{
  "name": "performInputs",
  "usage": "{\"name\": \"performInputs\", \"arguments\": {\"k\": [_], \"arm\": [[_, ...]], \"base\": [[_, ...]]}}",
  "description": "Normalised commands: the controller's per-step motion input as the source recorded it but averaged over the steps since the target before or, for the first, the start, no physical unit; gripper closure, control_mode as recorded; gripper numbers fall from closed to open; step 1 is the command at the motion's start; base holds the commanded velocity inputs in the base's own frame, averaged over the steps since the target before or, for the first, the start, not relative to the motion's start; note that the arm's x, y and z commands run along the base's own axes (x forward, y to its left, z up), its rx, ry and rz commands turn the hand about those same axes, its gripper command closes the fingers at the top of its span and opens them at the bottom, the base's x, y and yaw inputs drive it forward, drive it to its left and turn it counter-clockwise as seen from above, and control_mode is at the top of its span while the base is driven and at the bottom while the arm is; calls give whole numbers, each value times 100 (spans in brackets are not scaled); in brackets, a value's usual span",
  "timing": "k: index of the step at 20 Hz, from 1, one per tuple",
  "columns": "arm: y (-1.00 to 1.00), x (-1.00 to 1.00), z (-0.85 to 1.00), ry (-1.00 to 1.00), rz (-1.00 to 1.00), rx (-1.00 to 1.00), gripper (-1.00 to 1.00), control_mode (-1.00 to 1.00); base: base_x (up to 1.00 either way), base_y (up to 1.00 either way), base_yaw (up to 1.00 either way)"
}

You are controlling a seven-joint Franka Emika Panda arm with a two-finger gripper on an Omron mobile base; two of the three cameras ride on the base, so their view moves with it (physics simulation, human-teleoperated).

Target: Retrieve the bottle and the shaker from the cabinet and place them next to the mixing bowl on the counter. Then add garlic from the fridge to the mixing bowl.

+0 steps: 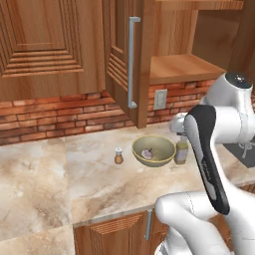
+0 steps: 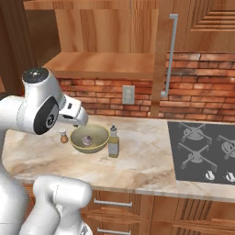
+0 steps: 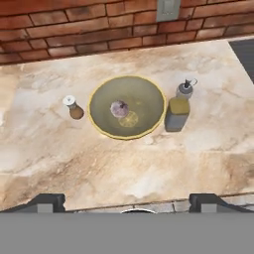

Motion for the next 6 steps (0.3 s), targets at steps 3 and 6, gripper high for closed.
{"name": "performInputs", "arguments": {"k": [3,6], "arm": [[0,-74,60,-15,0,0,-100,-100],[5,-33,51,-11,0,-6,-100,-100]], "base": [[0,0,0],[0,0,0]]}}
